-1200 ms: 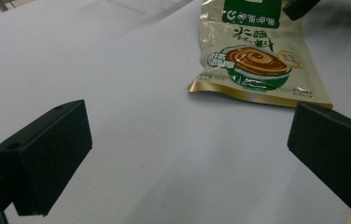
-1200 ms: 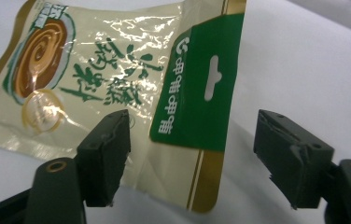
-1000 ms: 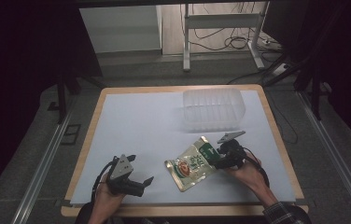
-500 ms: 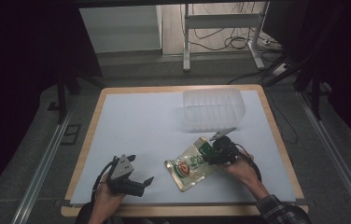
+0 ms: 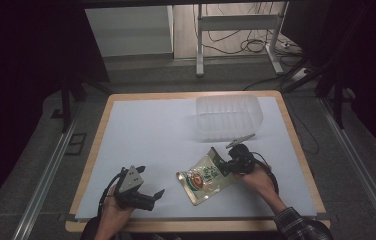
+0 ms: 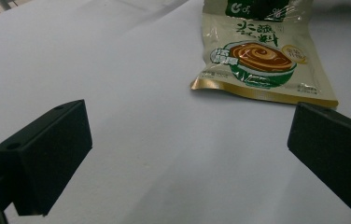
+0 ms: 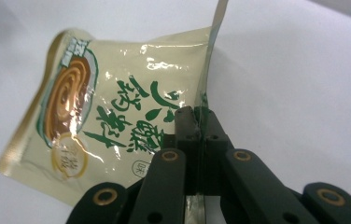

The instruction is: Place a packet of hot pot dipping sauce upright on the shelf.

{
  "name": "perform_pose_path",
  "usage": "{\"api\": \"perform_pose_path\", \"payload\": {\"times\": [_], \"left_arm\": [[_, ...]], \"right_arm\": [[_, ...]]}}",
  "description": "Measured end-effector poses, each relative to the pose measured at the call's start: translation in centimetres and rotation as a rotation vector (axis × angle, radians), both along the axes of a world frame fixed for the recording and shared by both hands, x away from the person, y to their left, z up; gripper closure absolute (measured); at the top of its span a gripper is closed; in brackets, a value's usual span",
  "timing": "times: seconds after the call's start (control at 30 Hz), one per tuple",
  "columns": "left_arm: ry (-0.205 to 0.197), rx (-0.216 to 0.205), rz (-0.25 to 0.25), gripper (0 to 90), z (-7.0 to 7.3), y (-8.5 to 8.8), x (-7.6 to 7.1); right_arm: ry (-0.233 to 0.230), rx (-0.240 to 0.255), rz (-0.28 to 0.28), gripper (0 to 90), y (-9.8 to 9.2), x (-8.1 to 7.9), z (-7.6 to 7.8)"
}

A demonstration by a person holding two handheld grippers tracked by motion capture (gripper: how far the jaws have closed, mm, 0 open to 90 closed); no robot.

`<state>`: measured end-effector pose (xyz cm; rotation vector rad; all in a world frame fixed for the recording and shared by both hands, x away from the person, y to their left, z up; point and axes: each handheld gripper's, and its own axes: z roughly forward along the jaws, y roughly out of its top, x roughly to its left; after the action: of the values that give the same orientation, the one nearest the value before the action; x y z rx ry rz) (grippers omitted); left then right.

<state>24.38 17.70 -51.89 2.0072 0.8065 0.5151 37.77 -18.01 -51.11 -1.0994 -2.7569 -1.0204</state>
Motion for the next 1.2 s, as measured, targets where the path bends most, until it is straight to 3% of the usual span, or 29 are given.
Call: {"api": "perform_pose_path", "payload": {"times": [0.23,0.7,0.93,1.2], "left_arm": [[-0.003,0.005,0.001,0.0,0.0,0.0,0.0],[-0.012,-0.005,0.004,0.0,0.1,0.1,-0.1],[-0.011,-0.005,0.004,0.0,0.1,0.1,-0.1],[-0.011,-0.010,0.001,0.0,0.1,0.1,-0.1]], "right_arm": [[0.045,0.055,-0.038,89.0,-0.5,0.1,0.4],[0.152,0.261,-0.050,89.1,-1.0,-0.3,3.8],[0.154,0.310,-0.013,89.0,-0.2,-0.7,5.8],[0.188,0.421,-0.021,89.1,-0.5,-0.6,7.8]]}}
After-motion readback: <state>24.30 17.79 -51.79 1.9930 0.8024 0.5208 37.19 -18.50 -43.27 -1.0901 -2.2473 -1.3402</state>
